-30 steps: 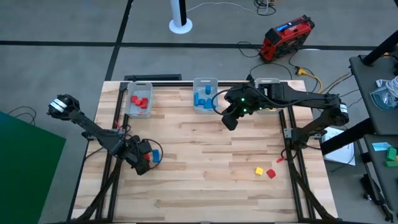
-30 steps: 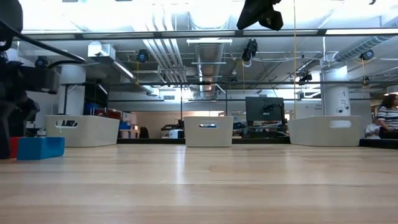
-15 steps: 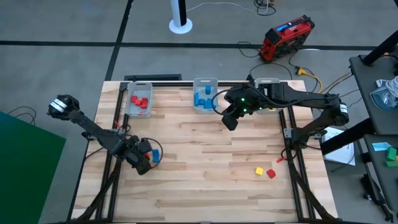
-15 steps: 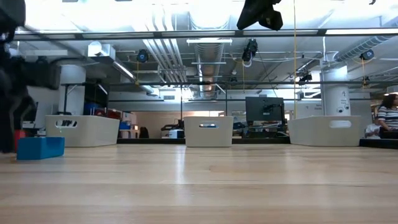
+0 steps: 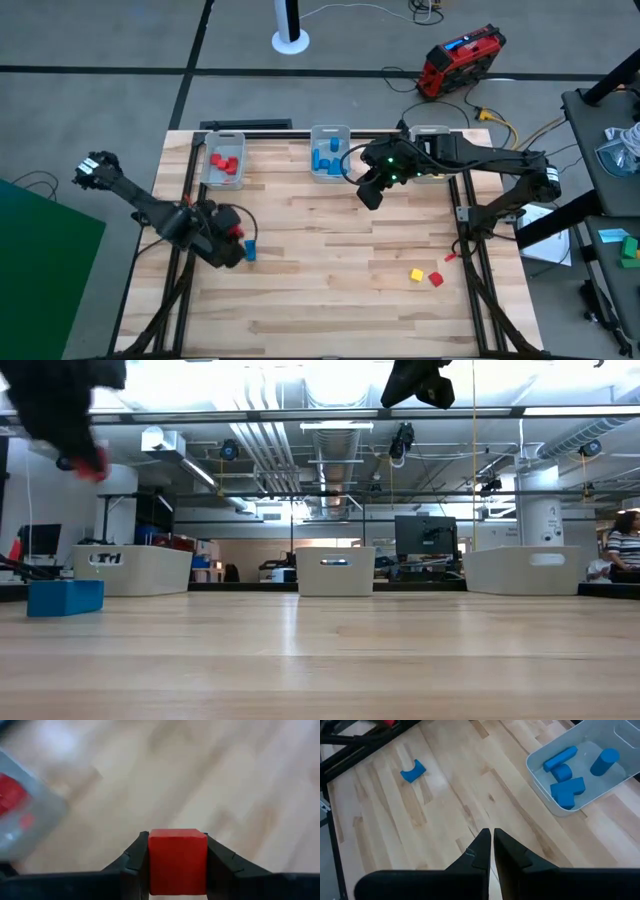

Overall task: Sort blocks
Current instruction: Put the red block into the left gray bin

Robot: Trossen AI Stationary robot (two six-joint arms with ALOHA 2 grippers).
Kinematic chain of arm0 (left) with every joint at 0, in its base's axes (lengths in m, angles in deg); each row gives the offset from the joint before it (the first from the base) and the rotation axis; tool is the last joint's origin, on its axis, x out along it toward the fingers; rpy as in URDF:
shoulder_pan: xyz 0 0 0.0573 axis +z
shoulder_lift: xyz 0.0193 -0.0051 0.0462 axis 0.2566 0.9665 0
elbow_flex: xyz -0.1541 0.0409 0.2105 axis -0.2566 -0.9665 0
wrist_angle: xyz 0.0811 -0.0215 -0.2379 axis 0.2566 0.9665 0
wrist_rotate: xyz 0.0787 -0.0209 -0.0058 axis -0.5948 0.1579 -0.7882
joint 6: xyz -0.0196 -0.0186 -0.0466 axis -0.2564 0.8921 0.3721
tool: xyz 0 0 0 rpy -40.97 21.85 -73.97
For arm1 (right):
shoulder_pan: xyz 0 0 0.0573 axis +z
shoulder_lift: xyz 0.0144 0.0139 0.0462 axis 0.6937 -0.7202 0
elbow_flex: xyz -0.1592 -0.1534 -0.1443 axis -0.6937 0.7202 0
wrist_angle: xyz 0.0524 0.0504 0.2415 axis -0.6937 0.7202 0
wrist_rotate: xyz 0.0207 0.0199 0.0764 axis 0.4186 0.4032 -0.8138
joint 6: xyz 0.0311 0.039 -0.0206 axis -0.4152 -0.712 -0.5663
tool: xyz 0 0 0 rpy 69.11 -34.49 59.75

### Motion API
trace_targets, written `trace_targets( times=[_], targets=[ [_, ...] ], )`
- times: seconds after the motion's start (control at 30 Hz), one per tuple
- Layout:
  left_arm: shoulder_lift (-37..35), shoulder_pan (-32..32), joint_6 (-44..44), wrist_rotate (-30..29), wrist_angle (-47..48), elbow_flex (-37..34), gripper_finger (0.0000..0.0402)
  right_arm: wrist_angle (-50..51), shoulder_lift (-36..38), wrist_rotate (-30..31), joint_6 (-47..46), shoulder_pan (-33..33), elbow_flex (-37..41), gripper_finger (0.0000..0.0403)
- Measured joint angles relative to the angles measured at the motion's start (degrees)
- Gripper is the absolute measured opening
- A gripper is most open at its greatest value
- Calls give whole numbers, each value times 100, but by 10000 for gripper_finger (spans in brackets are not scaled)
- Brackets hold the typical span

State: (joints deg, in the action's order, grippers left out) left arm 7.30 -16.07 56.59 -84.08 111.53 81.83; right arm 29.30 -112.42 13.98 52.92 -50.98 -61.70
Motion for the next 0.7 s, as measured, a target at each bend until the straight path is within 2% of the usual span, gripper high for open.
trace_targets(
  times=[0.13,0.37,0.43,0.57,0.7],
  targets=[
    [-273,709,32,-753,6,175,102,-8,0,4,0,0,0,13],
    [-590,2872,-992,-813,-650,155,102,-225,0,41,115,1,0,13],
    [-594,3604,-1505,-597,-1062,155,102,-238,0,41,136,2,4,13],
    [-477,5098,-2726,436,-2099,155,102,-258,0,41,133,0,7,13],
    [-211,6480,-3420,1068,-2624,153,102,-259,0,41,133,0,7,13]
  ],
)
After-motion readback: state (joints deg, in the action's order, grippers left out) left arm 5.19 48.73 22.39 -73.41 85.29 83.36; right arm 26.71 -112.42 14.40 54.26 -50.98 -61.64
